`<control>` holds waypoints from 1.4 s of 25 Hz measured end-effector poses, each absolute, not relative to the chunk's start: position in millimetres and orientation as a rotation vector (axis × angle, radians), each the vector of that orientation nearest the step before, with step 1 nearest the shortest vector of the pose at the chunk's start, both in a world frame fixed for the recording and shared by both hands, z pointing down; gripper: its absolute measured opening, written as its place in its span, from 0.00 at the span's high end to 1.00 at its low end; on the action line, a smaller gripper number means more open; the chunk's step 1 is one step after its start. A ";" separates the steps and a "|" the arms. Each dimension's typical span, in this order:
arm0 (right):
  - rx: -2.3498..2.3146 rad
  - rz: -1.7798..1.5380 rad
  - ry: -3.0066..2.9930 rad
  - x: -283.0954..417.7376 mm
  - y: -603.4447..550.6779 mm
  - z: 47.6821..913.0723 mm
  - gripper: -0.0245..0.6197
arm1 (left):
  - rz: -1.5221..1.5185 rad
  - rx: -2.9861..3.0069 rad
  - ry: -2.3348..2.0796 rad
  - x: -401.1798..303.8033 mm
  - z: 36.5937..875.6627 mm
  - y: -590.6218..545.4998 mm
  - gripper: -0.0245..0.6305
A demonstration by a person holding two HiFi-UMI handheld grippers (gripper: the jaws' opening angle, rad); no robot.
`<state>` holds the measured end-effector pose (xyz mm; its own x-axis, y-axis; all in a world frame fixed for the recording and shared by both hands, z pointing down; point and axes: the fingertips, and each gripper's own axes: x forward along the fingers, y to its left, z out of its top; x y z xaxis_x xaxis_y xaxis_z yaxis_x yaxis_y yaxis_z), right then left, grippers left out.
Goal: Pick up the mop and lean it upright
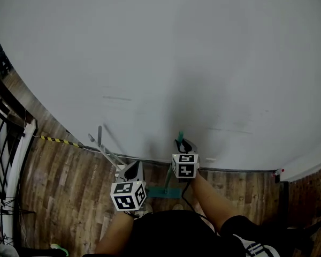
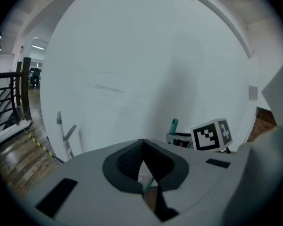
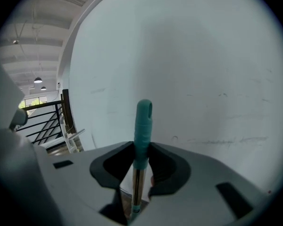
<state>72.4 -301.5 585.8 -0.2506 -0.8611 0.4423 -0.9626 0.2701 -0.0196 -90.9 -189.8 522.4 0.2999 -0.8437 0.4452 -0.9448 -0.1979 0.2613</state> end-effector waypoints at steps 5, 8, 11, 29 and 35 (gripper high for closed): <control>1.705 0.474 -2.137 85.5 -343.1 598.7 0.79 | 0.275 2.061 -1.626 -100.9 524.3 -186.3 0.97; 1.713 0.506 -2.103 93.2 -364.9 605.4 0.79 | 0.278 2.048 -1.640 -105.9 525.3 -185.0 0.97; 1.718 0.516 -2.080 98.7 -376.4 610.1 0.79 | 0.281 2.039 -1.649 -109.4 525.9 -184.4 0.97; 1.651 0.504 -2.180 87.8 -363.5 612.1 0.45 | 0.300 2.140 -1.561 -87.6 518.6 -195.7 0.97; 1.765 0.427 -2.321 90.6 -312.4 544.3 0.84 | 0.300 2.146 -1.521 -81.7 524.5 -204.5 0.97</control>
<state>90.6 -312.4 544.3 -0.2705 -0.9065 0.3241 -0.9625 0.2477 -0.1106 -81.7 -204.5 524.5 0.3549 -0.8221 0.4452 -0.9295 -0.2593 0.2622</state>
